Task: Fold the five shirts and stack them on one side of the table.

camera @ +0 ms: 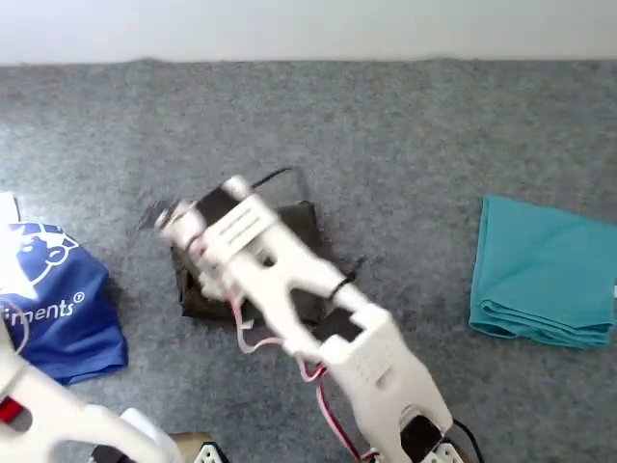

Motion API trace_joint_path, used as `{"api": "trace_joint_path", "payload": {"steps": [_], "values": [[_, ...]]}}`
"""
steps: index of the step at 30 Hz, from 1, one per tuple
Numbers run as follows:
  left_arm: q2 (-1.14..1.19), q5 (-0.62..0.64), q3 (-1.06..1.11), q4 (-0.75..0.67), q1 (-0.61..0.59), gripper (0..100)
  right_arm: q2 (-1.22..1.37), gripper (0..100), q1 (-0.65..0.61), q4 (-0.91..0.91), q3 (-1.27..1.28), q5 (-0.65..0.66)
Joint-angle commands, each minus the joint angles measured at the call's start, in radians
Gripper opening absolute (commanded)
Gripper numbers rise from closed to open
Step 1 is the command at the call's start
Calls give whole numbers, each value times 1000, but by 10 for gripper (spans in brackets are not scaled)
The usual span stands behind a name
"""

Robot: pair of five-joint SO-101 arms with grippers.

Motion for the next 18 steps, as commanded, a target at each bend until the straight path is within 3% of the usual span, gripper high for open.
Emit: {"api": "trace_joint_path", "payload": {"steps": [1,6,10,18], "values": [[-25,3,-13,-14,-86,15,10,9,-117,-77,-37,3],[-25,3,-13,-48,-178,15,13,9,-160,28,-325,3],[-25,3,-13,-44,-184,15,24,9,-58,147,-519,2],[-21,5,-10,-46,-176,15,96,9,148,140,-505,3]]}}
